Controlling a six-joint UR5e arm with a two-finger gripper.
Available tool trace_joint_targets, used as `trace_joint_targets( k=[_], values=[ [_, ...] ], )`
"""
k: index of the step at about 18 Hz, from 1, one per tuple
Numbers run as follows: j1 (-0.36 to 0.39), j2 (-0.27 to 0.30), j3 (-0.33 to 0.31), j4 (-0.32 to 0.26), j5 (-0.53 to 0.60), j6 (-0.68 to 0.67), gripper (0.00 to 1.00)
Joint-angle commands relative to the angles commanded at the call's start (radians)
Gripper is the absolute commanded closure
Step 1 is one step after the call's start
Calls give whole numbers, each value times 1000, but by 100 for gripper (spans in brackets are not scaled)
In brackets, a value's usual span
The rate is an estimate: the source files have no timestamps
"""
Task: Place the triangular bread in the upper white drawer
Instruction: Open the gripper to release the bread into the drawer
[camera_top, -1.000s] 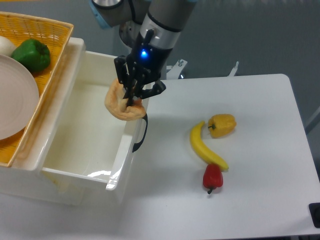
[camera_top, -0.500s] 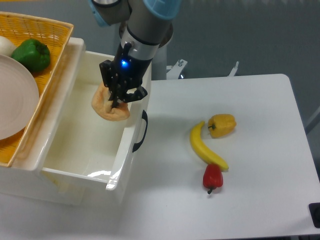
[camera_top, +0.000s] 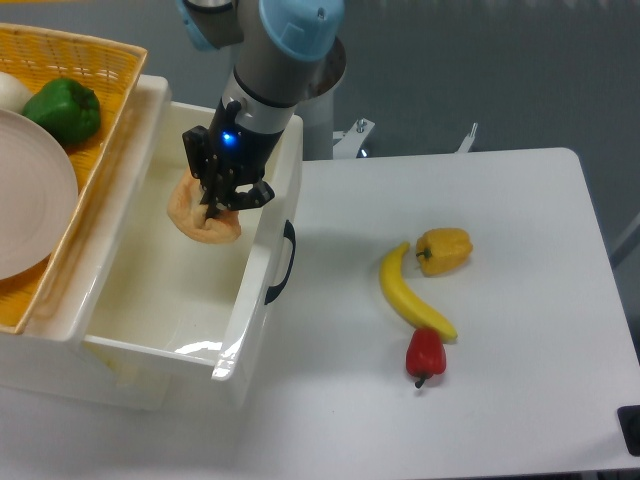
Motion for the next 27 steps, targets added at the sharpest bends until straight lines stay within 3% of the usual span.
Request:
trace_joint_targets(
  k=[16,18,19,20,21,27],
  values=[
    [-42,-32,-18,-14,20,-6,83],
    [-42,-32,-18,-12,21,-3,62],
    [-42,-34,-18,-12,21,-3,57],
    [-42,-34,-18,-11,21,1,36],
    [-42,-35,-18,-5,21,3,8],
    [-37,-29,-15,-6,21,5,6]
  ],
)
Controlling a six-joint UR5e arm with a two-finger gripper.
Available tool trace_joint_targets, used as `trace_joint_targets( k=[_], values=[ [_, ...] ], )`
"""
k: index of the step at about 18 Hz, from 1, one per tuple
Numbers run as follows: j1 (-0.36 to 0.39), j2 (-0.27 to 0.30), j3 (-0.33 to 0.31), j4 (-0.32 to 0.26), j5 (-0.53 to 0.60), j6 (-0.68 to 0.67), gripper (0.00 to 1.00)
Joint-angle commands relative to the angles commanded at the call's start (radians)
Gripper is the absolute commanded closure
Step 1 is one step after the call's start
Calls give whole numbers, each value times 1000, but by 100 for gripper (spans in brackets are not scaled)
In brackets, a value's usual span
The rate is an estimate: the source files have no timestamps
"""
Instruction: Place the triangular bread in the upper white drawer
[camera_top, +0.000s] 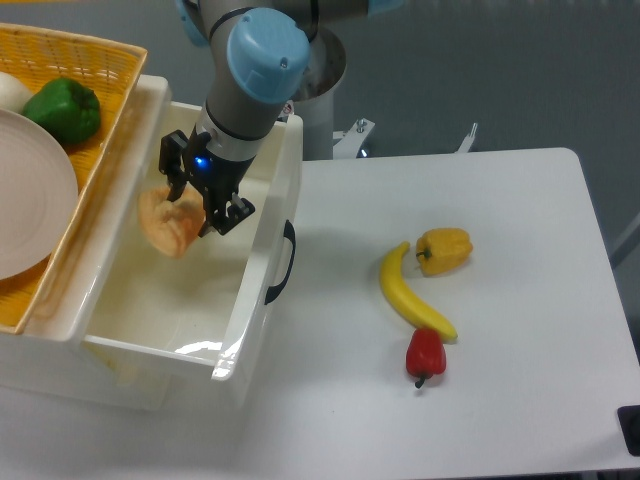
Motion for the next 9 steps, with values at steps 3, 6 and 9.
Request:
trace_joint_targets(
  k=[3,6,9],
  values=[
    [3,3,0,2,0,0,6],
    [8,6,0,0,-2,0,6],
    [21,18,12,-2,-3,-2,6]
  ],
)
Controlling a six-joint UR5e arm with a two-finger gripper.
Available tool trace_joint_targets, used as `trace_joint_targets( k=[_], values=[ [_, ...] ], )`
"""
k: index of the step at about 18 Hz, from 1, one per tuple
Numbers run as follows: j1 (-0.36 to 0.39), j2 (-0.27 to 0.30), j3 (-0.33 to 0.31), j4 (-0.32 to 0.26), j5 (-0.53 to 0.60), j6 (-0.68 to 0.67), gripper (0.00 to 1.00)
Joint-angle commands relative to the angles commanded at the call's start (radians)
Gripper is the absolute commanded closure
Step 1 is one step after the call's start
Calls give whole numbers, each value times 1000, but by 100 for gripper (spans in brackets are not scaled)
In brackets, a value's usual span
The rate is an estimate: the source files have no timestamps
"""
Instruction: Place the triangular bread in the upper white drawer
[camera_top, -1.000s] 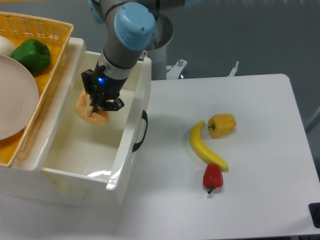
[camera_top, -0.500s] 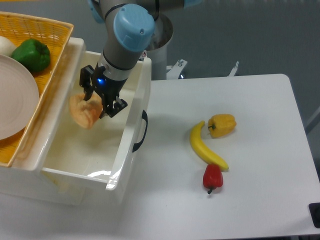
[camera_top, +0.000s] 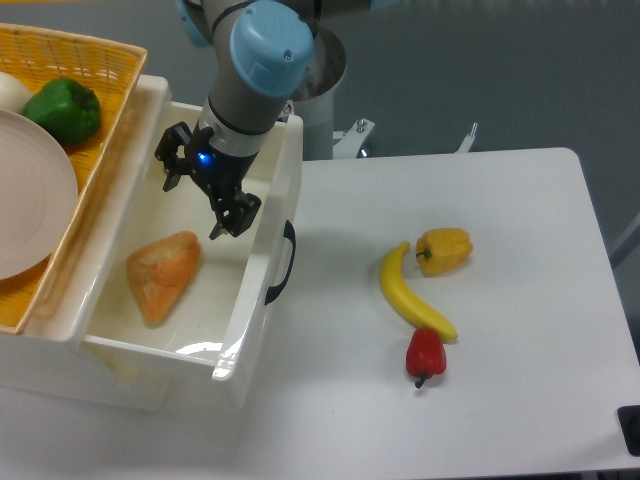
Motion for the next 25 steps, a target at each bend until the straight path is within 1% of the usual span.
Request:
trace_joint_targets(
  k=[5,8,9,10,14,16,18,22,25],
  values=[
    [41,35,8,3,-9,3,6],
    [74,41,15,3,-23,5,6],
    [87,48,17,5,-23,5,5],
    [100,49,18,5,-23,3,0],
    [143,60,22,6,-14,0,0],
    [156,60,23,20,1,5,0],
    [157,58,22,38,50,5,0],
    [149,43,23,43,187,5,0],
    [144,34,22,64,235,3,0]
  ],
)
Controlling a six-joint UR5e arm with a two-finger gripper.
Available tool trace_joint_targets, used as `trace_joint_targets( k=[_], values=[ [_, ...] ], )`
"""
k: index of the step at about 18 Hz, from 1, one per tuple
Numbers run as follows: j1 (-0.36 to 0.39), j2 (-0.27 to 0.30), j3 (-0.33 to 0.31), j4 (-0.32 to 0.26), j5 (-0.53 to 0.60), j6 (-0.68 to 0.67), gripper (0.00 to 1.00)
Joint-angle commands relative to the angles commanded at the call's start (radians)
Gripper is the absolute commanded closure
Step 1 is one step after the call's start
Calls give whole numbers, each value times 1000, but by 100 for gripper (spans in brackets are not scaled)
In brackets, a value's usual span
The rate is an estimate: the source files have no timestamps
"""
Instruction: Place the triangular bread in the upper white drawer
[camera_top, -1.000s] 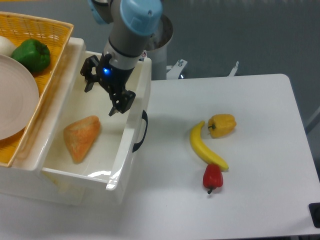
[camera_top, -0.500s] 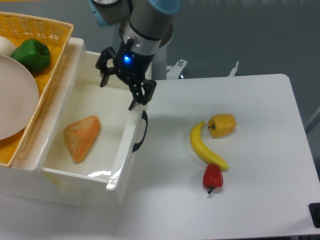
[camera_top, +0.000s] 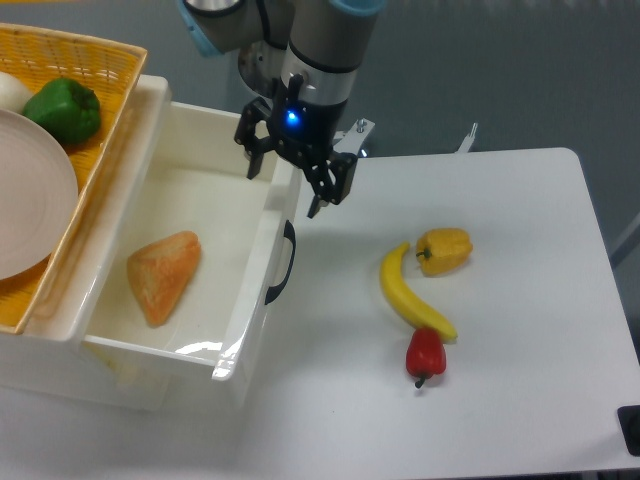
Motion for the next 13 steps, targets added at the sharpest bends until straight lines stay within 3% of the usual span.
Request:
trace_joint_targets(
  k=[4,13],
  values=[
    [-2,-8,-2,17,93,-2,0],
    [-2,-55,-3,20,153,-11,0]
  ],
)
